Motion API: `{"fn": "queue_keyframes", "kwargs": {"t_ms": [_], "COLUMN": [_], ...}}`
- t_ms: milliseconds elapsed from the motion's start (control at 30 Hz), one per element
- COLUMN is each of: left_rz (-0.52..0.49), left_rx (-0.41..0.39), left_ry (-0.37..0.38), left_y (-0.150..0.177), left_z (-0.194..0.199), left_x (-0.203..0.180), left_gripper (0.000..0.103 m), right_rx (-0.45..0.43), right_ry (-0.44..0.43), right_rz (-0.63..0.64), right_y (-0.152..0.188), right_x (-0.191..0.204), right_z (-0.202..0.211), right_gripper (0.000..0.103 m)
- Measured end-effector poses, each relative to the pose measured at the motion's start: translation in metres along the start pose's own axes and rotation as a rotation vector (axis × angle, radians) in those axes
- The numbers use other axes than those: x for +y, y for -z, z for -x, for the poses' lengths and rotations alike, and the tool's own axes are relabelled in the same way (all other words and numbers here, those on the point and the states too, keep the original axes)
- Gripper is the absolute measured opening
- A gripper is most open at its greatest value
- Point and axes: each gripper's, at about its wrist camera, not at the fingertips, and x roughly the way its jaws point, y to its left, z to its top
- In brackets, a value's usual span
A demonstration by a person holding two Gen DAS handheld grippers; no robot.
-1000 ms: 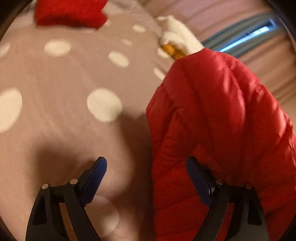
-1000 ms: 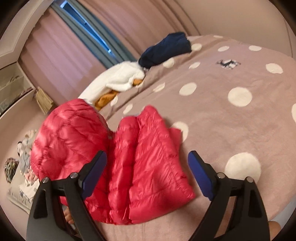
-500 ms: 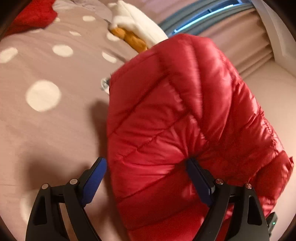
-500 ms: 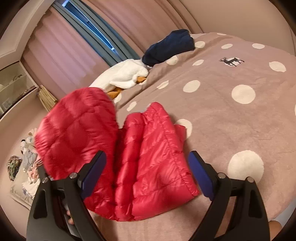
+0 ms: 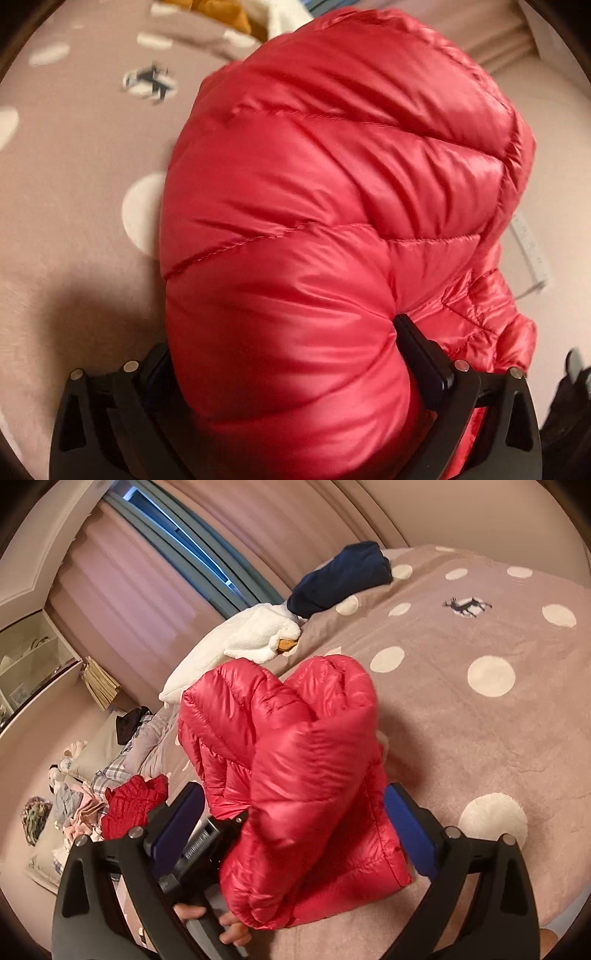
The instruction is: Fold large clothes
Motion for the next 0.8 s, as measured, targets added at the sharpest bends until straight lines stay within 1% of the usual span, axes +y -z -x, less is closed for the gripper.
{"fn": "queue_keyframes", "kwargs": {"t_ms": [67,167,233,267,300,333,367,400,433,500,600,700,733,800], "left_rz": [0.016,0.035,0.030,0.030,0.036,0.051,0.065,0.077,0.085,0.082,0.029,-0.035,-0.060,-0.086], "left_rx": [0.010,0.020,0.010,0.001,-0.004,-0.008,-0.008,-0.007,-0.004,-0.011,-0.048,-0.092,-0.095,-0.094], "left_ry": [0.010,0.022,0.018,0.014,0.016,0.018,0.022,0.027,0.029,0.009,-0.058,-0.125,-0.138,-0.144], "left_y": [0.000,-0.002,-0.006,-0.008,-0.010,-0.009,-0.007,-0.006,-0.005,-0.003,0.000,0.006,0.008,0.012], "left_z": [-0.001,-0.001,-0.007,-0.009,-0.010,-0.009,-0.003,-0.003,-0.002,0.004,0.019,0.028,0.028,0.026], "left_x": [0.002,0.006,0.006,0.007,0.005,0.001,0.004,0.005,0.007,0.009,-0.001,-0.010,-0.013,-0.016], "left_gripper": [0.102,0.103,0.103,0.103,0.103,0.103,0.103,0.103,0.103,0.103,0.103,0.103,0.103,0.103], "right_rx": [0.009,0.021,0.035,0.034,0.029,0.025,0.020,0.015,0.013,0.012,0.044,0.119,0.154,0.183], "right_ry": [-0.005,0.022,0.043,0.057,0.095,0.129,0.151,0.153,0.163,0.185,0.198,0.204,0.215,0.236], "right_rz": [-0.009,-0.030,-0.041,-0.035,-0.012,0.008,0.029,0.049,0.074,0.105,0.119,0.104,0.113,0.098], "right_y": [-0.002,-0.003,-0.004,-0.004,-0.004,-0.002,0.000,0.001,0.003,0.005,0.008,0.014,0.017,0.021], "right_x": [-0.002,-0.006,-0.011,-0.012,-0.012,-0.013,-0.013,-0.014,-0.014,-0.012,-0.015,-0.025,-0.028,-0.034], "right_z": [-0.005,-0.014,-0.024,-0.027,-0.030,-0.032,-0.033,-0.033,-0.033,-0.033,-0.035,-0.045,-0.050,-0.057], "right_gripper": [0.099,0.099,0.094,0.072,0.045,0.039,0.035,0.030,0.029,0.028,0.027,0.029,0.029,0.031]}}
